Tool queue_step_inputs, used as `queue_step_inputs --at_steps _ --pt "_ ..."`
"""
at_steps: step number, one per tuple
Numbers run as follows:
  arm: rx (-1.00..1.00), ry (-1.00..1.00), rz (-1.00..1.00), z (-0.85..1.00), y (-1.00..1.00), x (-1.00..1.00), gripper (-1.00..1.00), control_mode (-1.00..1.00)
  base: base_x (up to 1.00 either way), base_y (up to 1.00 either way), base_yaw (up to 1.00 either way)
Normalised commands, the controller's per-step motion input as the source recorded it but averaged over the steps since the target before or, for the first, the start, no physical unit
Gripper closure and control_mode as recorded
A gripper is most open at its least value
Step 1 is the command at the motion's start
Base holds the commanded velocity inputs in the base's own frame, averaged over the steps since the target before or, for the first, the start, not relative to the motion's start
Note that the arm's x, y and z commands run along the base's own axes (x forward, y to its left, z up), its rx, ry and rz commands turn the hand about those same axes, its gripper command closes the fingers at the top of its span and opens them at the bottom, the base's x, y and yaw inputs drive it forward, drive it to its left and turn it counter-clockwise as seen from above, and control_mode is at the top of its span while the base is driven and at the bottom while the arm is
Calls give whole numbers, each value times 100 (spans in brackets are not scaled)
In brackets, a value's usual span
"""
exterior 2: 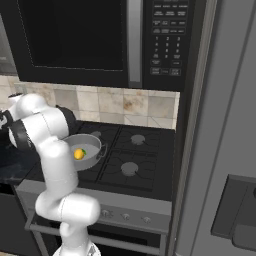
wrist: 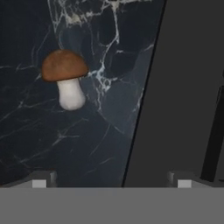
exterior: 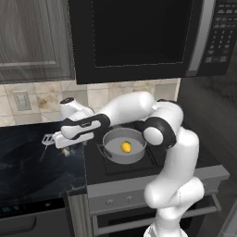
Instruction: Put the lemon and mushroom in the pot. Retrieve the spatula and lightly stir the vegetables in the pot.
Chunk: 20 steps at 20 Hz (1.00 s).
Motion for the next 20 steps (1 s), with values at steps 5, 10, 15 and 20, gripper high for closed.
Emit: queue_step_inputs --at_steps 5,10,15,20 --pt "0 3 0 -5 8 16 -100 -100 0 0 0" --pt "0 6 0 -16 22 0 -100 -100 0 0 0" --pt "0 1 0 -12 28 0 -100 -100 0 0 0" --pt "0 0 0 -15 26 2 -100 -100 0 0 0"
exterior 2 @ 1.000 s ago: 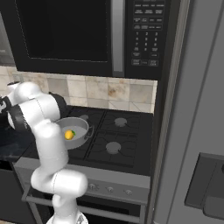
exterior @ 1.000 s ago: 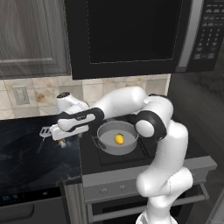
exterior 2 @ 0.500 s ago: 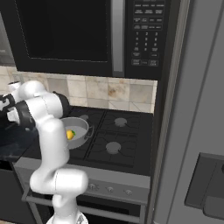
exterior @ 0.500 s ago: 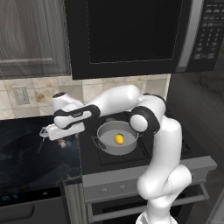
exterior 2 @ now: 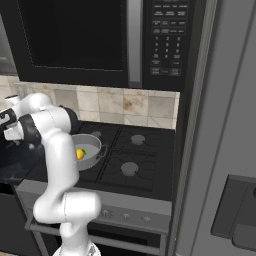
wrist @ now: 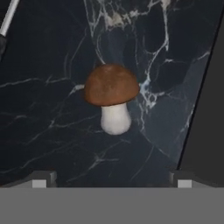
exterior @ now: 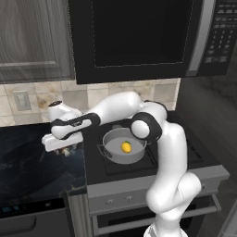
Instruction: Put the lemon and mushroom in the pot. Retrieve the spatula and lightly stir the vegetables in the pot.
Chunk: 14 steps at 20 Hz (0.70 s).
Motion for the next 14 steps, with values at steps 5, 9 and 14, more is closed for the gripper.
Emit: queue_step_inputs --at_steps 5,9,14 --pt "0 0 0 -21 19 17 -100 -100 0 0 0" --pt "0 0 0 -18 2 25 -100 -100 0 0 0" --pt "3 0 0 0 -22 1 -100 -100 0 0 0"
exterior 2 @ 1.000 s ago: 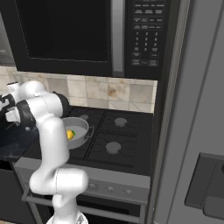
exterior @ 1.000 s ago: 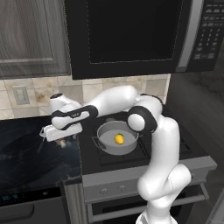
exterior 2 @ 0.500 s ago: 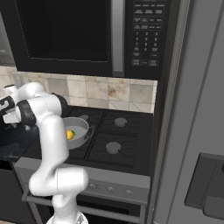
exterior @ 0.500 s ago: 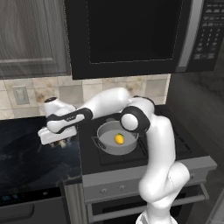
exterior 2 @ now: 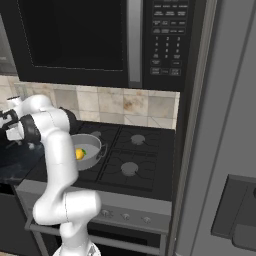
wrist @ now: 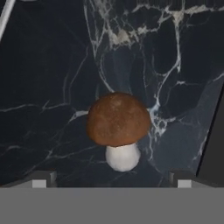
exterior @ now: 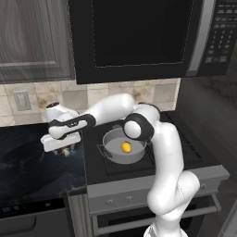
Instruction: Put the lemon and mushroom in the pot. Retrieve the spatula and lightly stir the vegetables in the pot.
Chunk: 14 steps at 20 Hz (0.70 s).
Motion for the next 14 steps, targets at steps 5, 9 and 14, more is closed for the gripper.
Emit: queue_step_inputs --at_steps 5,9,14 --pt "4 0 0 -1 -18 0 -100 -100 0 0 0" --pt "1 0 0 -12 -13 7 -100 -100 0 0 0" --pt "0 0 0 -14 2 23 -100 -100 0 0 0"
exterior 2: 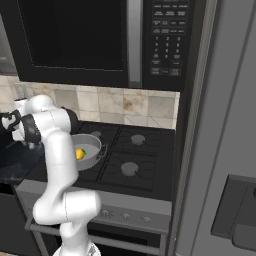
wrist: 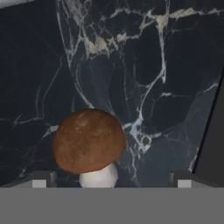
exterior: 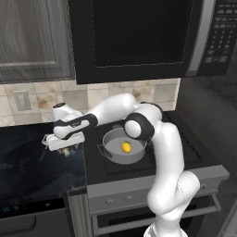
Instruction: Put the lemon and mushroom in the pot. Retrieve the spatula and lightly stir the vegetables in the pot.
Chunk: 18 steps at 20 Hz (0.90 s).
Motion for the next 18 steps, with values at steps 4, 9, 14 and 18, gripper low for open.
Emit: queue_step_inputs --at_steps 4,9,14,18 --pt "0 0 0 -11 10 23 -100 -100 0 0 0" --pt "0 0 0 -2 8 4 -100 -100 0 0 0" --pt "0 0 0 0 6 -14 -100 -100 0 0 0" --pt "0 0 0 -5 0 -21 -100 -100 0 0 0"
